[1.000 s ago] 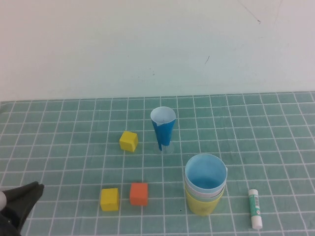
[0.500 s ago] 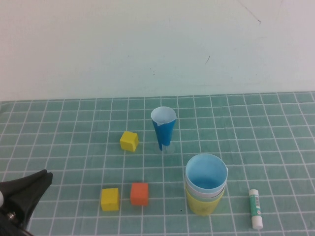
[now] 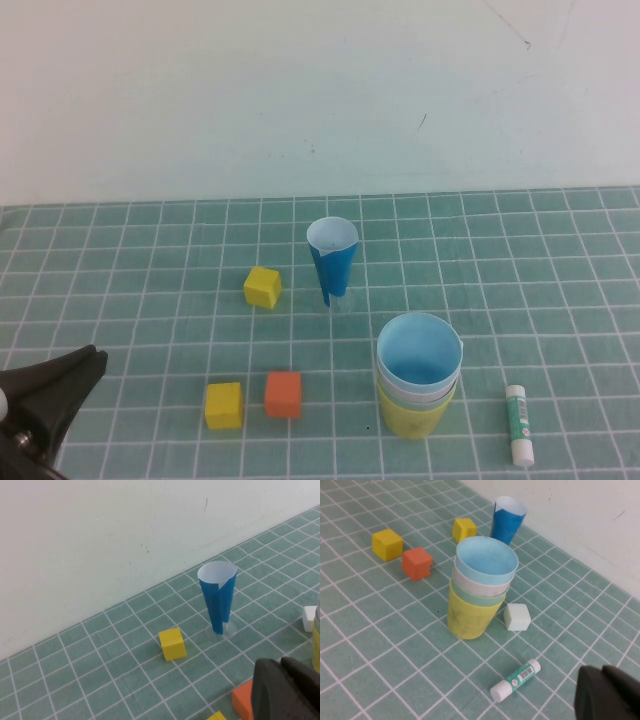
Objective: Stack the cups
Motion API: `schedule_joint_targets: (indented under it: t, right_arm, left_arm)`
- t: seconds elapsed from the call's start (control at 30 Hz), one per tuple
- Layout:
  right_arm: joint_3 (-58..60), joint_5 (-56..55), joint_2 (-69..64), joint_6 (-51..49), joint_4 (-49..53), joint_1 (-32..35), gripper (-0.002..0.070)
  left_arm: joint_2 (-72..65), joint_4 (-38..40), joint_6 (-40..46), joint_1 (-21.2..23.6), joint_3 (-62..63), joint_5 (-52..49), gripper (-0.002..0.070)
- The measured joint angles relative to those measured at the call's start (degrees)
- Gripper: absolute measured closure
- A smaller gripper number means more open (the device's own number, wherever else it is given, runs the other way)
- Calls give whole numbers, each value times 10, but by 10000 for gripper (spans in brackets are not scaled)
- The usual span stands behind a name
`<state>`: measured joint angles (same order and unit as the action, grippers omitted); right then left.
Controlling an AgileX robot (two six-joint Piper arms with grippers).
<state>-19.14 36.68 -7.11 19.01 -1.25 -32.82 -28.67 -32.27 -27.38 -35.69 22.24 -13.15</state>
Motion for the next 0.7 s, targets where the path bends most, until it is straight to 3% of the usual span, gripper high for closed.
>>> schedule_joint_targets:
  t: [0.4,0.53,0.7]
  right_arm:
    - [0,0,0,0,-1,0,678]
    - [0,0,0,0,-1,0,678]
    - [0,0,0,0,-1,0,678]
  left_arm:
    - [55,-7,-1,12,-58,21,676]
    - [122,34,4,63,-100,50,676]
    - [202,169,70,158,-148,97,676]
